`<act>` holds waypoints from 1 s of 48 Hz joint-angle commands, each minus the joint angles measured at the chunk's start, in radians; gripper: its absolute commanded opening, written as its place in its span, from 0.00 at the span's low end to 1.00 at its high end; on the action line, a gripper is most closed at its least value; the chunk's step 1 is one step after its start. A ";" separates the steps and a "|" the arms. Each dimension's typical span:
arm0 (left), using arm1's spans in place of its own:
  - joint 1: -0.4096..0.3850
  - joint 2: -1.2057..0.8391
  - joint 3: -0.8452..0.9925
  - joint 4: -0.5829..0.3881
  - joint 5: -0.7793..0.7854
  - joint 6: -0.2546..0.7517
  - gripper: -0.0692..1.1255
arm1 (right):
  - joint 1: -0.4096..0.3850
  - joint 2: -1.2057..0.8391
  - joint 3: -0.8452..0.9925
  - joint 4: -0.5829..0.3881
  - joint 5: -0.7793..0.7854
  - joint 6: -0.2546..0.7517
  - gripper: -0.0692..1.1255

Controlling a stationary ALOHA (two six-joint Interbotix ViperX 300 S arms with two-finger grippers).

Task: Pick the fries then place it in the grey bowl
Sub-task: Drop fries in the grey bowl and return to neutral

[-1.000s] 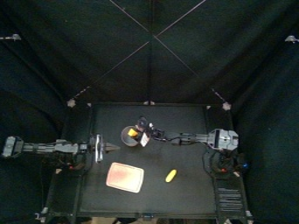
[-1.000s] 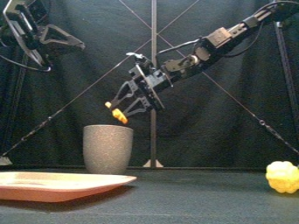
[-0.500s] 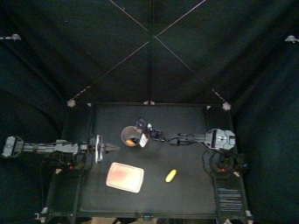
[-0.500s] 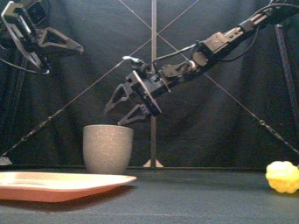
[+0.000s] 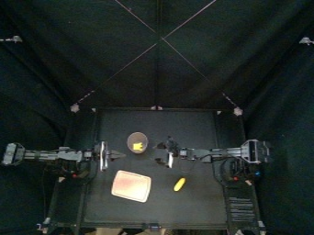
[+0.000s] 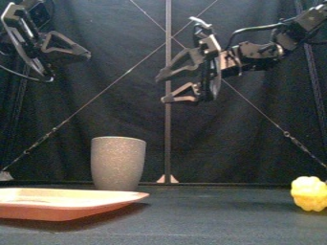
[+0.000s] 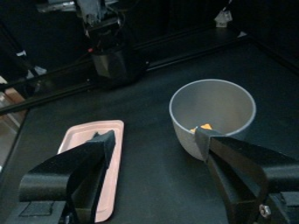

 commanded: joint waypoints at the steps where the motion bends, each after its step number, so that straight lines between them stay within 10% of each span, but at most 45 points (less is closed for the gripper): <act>1: 0.017 0.003 -0.015 0.003 -0.015 0.002 0.04 | 0.014 -0.115 0.089 -0.014 -0.074 -0.005 0.92; 48: 0.038 0.003 0.000 0.003 -0.015 0.000 0.04 | 0.032 -0.256 0.201 -0.077 -0.117 0.002 0.92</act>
